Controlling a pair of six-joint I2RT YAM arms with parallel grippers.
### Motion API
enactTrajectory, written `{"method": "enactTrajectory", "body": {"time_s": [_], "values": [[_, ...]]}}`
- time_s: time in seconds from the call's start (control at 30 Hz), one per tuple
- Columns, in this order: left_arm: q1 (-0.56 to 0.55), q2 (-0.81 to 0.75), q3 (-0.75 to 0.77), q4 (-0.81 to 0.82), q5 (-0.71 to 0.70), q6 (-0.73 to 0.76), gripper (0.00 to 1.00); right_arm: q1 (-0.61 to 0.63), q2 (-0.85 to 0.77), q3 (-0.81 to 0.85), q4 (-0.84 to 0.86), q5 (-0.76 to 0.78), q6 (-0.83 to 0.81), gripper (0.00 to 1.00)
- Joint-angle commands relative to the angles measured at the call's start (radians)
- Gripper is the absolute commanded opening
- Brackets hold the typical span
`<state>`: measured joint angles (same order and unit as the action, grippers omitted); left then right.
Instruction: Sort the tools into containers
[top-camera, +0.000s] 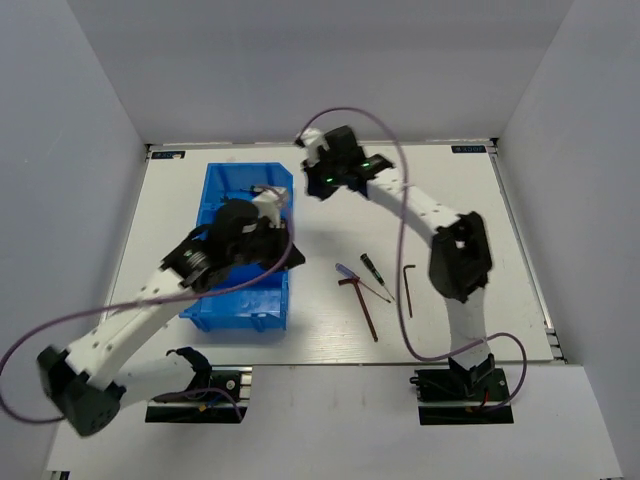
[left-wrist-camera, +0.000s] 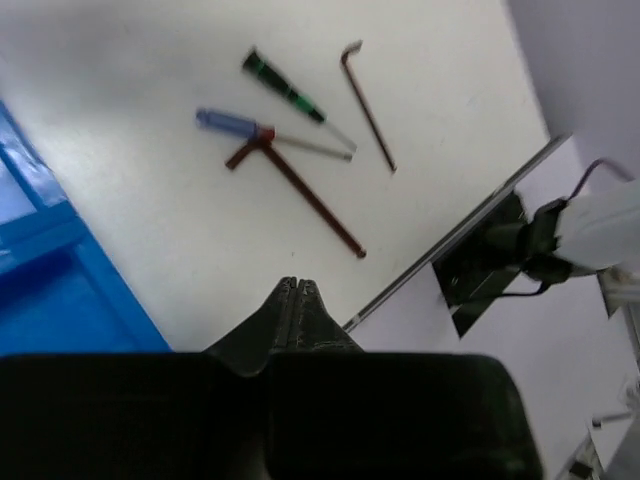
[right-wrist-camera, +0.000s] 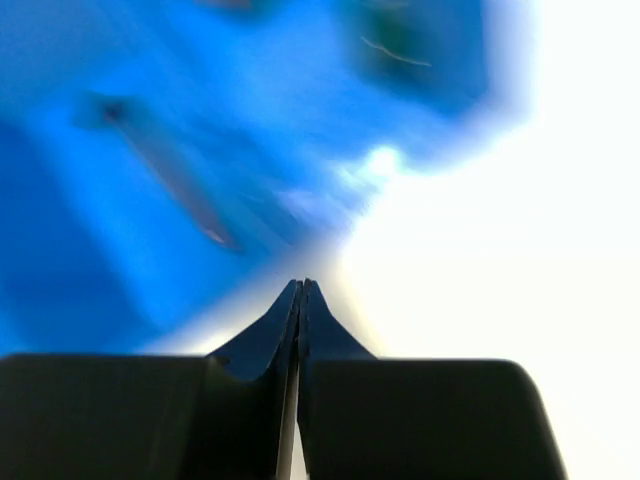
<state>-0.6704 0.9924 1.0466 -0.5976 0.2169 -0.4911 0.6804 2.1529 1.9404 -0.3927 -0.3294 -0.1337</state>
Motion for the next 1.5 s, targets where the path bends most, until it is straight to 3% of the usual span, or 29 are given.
{"method": "enactTrajectory", "body": {"time_s": [0.0, 0.07, 0.1, 0.17, 0.2, 0.27, 0.33, 0.53, 0.7, 1.03, 1.23, 1.33, 1.47], "values": [[-0.063, 0.173, 0.012, -0.001, 0.061, -0.015, 0.0, -0.108, -0.229, -0.138, -0.155, 0.386, 0.008, 0.0], [-0.139, 0.28, 0.07, -0.06, 0.021, -0.05, 0.0, -0.155, -0.292, -0.22, -0.326, 0.341, -0.006, 0.0], [-0.164, 0.331, 0.088, -0.079, -0.029, -0.102, 0.0, -0.233, -0.31, -0.244, -0.36, 0.299, -0.001, 0.2], [-0.233, 0.466, 0.159, -0.14, -0.116, -0.165, 0.11, -0.284, -0.394, -0.367, -0.449, 0.229, 0.002, 0.67], [-0.254, 0.506, 0.183, -0.157, -0.138, -0.199, 0.2, -0.353, -0.422, -0.444, -0.452, 0.221, 0.011, 0.68], [-0.293, 0.614, 0.237, -0.203, -0.187, -0.283, 0.48, -0.39, -0.499, -0.518, -0.446, 0.213, 0.022, 0.63], [-0.333, 0.672, 0.303, -0.215, -0.223, -0.34, 0.58, -0.447, -0.583, -0.636, -0.439, 0.208, 0.039, 0.58], [-0.389, 0.906, 0.455, -0.226, -0.307, -0.461, 0.61, -0.524, -0.724, -0.871, -0.399, 0.161, 0.101, 0.51], [-0.416, 1.0, 0.49, -0.217, -0.341, -0.515, 0.61, -0.562, -0.795, -0.946, -0.379, 0.106, 0.115, 0.49], [-0.445, 1.101, 0.535, -0.205, -0.422, -0.587, 0.56, -0.605, -0.843, -0.995, -0.371, 0.059, 0.091, 0.49], [-0.445, 1.198, 0.567, -0.31, -0.433, -0.607, 0.49, -0.617, -0.849, -1.028, -0.396, 0.023, 0.045, 0.52], [-0.445, 1.207, 0.47, -0.311, -0.424, -0.616, 0.39, -0.617, -0.863, -1.046, -0.393, 0.004, 0.039, 0.53], [-0.445, 1.168, 0.316, -0.225, -0.399, -0.625, 0.15, -0.617, -0.86, -1.045, -0.391, -0.005, 0.046, 0.53]]}}
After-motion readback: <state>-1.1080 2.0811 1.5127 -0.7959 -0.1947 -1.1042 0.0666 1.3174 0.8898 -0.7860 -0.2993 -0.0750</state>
